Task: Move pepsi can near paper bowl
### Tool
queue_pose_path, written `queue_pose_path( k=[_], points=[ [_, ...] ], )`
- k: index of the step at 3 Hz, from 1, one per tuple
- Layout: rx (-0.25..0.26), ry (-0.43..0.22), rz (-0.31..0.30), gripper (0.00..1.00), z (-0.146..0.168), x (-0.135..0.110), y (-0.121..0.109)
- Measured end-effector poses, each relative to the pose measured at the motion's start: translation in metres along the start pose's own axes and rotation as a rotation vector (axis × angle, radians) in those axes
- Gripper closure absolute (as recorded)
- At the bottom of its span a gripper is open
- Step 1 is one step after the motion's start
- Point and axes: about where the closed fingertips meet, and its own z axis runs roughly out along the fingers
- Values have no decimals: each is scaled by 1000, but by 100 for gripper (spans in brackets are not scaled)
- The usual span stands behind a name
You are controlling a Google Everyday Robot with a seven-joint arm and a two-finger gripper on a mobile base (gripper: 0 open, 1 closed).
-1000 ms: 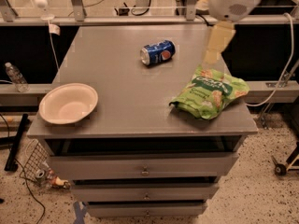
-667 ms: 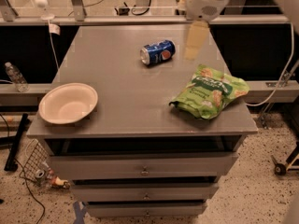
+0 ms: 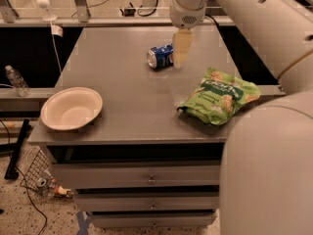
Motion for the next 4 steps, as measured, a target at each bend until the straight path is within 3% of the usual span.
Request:
queue_pose_path(
  k=[1, 3, 4],
  points=[
    [-41, 43, 12, 0, 40, 0, -16],
    [-114, 59, 1, 3, 81, -11, -22],
    [-139, 39, -2, 26, 90, -17, -21]
  ],
)
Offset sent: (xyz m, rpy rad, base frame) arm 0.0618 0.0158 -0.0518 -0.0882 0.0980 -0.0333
